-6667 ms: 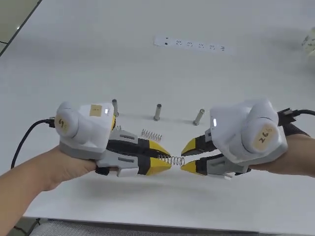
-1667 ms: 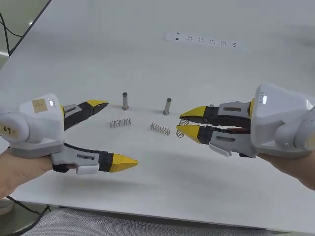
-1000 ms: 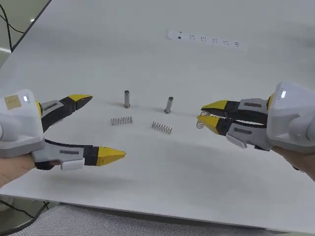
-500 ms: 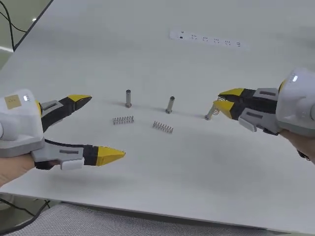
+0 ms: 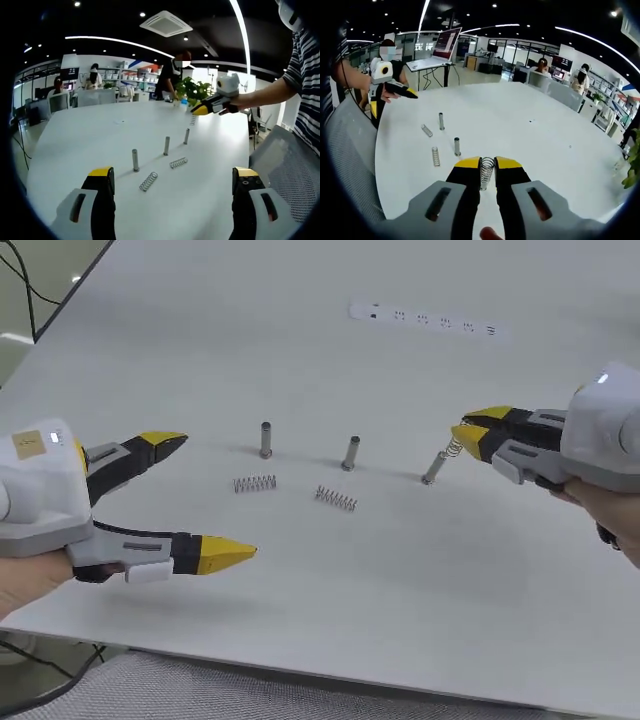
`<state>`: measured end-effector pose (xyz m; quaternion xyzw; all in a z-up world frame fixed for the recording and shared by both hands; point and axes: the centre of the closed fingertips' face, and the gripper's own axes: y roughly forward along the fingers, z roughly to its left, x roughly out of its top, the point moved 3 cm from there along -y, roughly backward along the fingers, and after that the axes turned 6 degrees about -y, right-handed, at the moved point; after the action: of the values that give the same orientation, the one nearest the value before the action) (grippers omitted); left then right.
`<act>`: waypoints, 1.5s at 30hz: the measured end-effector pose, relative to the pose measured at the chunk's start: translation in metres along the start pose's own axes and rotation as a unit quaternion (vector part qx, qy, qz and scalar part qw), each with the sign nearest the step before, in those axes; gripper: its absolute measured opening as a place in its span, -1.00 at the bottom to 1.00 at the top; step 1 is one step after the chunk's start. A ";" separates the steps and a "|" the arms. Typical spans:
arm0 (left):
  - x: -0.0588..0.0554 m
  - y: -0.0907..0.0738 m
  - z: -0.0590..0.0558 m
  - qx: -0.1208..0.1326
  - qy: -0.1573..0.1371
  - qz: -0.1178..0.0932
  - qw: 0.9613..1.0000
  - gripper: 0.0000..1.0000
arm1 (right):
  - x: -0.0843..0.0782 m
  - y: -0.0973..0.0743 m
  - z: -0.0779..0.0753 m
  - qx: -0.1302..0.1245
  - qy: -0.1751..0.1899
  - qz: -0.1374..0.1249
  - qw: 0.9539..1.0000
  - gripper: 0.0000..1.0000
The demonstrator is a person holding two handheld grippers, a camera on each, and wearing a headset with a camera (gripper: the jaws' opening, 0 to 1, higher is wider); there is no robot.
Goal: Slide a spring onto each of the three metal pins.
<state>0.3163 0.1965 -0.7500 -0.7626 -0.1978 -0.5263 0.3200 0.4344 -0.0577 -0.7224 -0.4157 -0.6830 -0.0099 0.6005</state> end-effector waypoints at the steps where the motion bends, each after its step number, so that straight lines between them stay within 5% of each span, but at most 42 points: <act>1: -0.001 0.000 -0.001 -0.001 0.002 0.002 1.000 0.95 | -0.001 0.001 -0.001 -0.001 0.000 0.002 1.000 -0.77; 45: 0.000 0.000 0.003 0.005 0.001 0.008 1.000 0.91 | -0.014 0.018 -0.001 0.006 0.009 0.019 1.000 -0.77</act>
<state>0.3179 0.1985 -0.7504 -0.7623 -0.1940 -0.5231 0.3282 0.4449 -0.0546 -0.7427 -0.4252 -0.6694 0.0017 0.6092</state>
